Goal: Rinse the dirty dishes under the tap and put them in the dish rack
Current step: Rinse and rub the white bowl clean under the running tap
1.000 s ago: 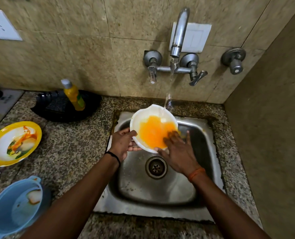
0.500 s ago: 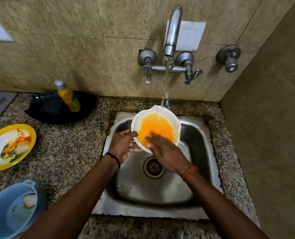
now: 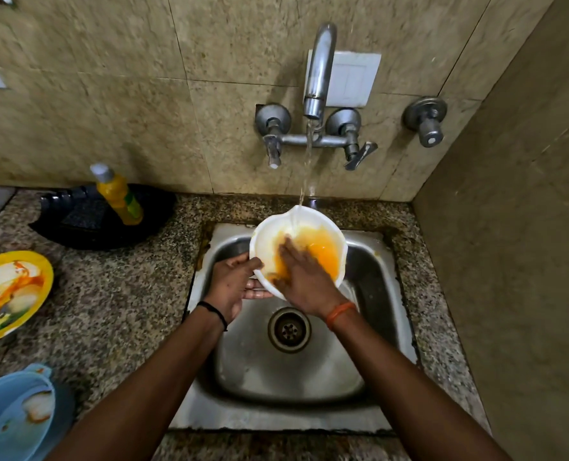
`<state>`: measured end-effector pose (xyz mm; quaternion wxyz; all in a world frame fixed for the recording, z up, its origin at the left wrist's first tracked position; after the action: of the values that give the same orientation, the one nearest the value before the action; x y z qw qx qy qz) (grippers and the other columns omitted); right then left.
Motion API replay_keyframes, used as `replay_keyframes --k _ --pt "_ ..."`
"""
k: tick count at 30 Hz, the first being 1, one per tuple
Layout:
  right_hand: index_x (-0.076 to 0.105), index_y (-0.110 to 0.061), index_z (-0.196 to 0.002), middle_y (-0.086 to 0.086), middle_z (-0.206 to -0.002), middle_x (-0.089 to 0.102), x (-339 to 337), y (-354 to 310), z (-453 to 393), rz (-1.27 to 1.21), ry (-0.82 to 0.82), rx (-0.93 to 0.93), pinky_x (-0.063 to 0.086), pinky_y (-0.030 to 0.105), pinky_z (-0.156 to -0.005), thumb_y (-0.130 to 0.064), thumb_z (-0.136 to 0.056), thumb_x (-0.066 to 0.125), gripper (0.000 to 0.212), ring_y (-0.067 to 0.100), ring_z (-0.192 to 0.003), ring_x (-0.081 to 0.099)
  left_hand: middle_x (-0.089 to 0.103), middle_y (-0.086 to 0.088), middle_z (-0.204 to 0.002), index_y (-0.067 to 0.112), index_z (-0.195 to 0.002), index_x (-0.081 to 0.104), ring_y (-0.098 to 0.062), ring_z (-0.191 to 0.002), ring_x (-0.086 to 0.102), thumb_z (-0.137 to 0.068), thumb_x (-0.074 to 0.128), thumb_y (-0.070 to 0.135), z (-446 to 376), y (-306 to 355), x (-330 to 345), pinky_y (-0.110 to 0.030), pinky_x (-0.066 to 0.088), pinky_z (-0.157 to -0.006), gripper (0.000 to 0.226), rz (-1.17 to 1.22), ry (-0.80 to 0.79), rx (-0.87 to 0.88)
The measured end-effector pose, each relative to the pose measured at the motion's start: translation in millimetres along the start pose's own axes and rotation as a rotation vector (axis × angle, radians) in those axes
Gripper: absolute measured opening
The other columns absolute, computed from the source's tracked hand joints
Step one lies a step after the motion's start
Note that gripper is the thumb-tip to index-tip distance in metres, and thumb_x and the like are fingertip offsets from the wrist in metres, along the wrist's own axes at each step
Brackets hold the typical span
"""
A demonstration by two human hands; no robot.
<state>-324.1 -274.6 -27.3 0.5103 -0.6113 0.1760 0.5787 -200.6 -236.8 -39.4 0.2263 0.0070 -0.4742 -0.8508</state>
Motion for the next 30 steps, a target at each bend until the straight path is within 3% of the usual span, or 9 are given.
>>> replay_keyframes --k 3,8,12,14,17,21,23,26,30 --pt "0.03 -0.022 -0.151 0.002 -0.16 0.023 3 -16 5 -0.112 -0.017 -0.17 0.012 0.03 -0.119 -0.025 -0.1 0.044 0.054 0.022 -0.148 0.021 0.071 -0.007 -0.063 0.01 -0.088 0.067 -0.024 -0.054 0.069 -0.089 0.056 0.001 0 -4 -1 -0.042 0.06 -0.057 0.015 0.003 -0.024 -0.018" --pt "0.022 -0.018 -0.153 0.006 -0.162 0.017 -9 25 -1 0.173 0.059 0.102 0.014 0.045 -0.12 -0.05 -0.099 0.031 0.064 0.032 -0.148 0.018 0.073 -0.005 -0.064 0.013 -0.088 0.065 -0.025 -0.054 0.069 -0.09 0.056 0.004 0 -8 -1 -0.043 0.059 -0.057 0.013 -0.001 -0.021 -0.032" --pt "0.037 -0.025 -0.148 -0.002 -0.157 0.033 12 -12 15 -0.076 -0.101 -0.16 0.019 0.03 -0.117 -0.043 -0.101 0.038 0.051 0.017 -0.145 0.027 0.069 -0.006 -0.058 0.01 -0.092 0.065 -0.021 -0.048 0.067 -0.09 0.054 0.004 -1 -15 0 -0.032 0.056 -0.046 0.013 -0.016 -0.042 -0.06" --pt "0.037 -0.031 -0.147 -0.004 -0.157 0.032 -2 12 16 0.052 -0.055 -0.071 0.022 0.034 -0.116 -0.044 -0.1 0.039 0.049 0.019 -0.144 0.029 0.071 -0.007 -0.064 0.011 -0.094 0.065 -0.023 -0.051 0.069 -0.09 0.055 0.005 -2 -19 -3 -0.032 0.056 -0.046 0.013 -0.001 -0.034 -0.078" --pt "0.031 -0.021 -0.15 0.006 -0.16 0.025 -17 38 19 0.229 -0.001 0.111 0.02 0.039 -0.119 -0.046 -0.1 0.038 0.056 0.027 -0.146 0.024 0.07 -0.011 -0.078 0.011 -0.099 0.063 -0.025 -0.055 0.07 -0.091 0.056 0.005 -1 -21 -1 -0.034 0.057 -0.048 0.013 0.024 -0.037 -0.092" --pt "0.041 -0.029 -0.146 -0.006 -0.157 0.031 6 -1 39 -0.056 -0.139 -0.125 0.023 0.032 -0.117 -0.043 -0.099 0.043 0.048 0.016 -0.146 0.026 0.071 -0.013 -0.076 0.003 -0.115 0.062 -0.027 -0.057 0.07 -0.089 0.056 0.003 0 -21 2 -0.037 0.057 -0.049 0.027 0.036 -0.038 -0.105" --pt "0.048 -0.03 -0.141 -0.009 -0.152 0.04 -6 12 41 0.027 -0.048 -0.096 0.025 0.031 -0.115 -0.046 -0.099 0.041 0.045 0.016 -0.141 0.034 0.07 -0.013 -0.081 0.005 -0.119 0.06 -0.027 -0.059 0.071 -0.089 0.056 0.004 -2 -22 -1 -0.037 0.058 -0.051 0.03 0.041 -0.028 -0.107" --pt "0.056 -0.022 -0.132 0.002 -0.145 0.05 -30 35 45 0.312 0.165 0.069 0.022 0.044 -0.115 -0.052 -0.096 0.03 0.054 0.025 -0.137 0.039 0.07 -0.012 -0.085 0.008 -0.12 0.06 -0.025 -0.058 0.071 -0.089 0.057 0.005 -4 -20 -5 -0.035 0.058 -0.05 0.031 0.048 -0.011 -0.101" --pt "0.048 -0.03 -0.139 -0.005 -0.151 0.041 -2 10 61 0.159 0.037 -0.1 0.004 0.043 -0.119 -0.058 -0.097 0.032 0.053 0.012 -0.144 0.029 0.069 -0.01 -0.083 0.012 -0.112 0.062 -0.023 -0.054 0.07 -0.09 0.056 0.004 -4 -11 -9 -0.036 0.059 -0.049 0.024 0.045 0.005 -0.064"
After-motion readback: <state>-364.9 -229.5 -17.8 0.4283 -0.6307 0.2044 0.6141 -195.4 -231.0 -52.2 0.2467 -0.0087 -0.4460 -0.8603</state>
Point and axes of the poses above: each hand's wrist, its own z-axis away from the middle knuckle, its own x-axis out of the palm, y = z × x, the point moved 8 cm from there along -z, towards the middle knuckle
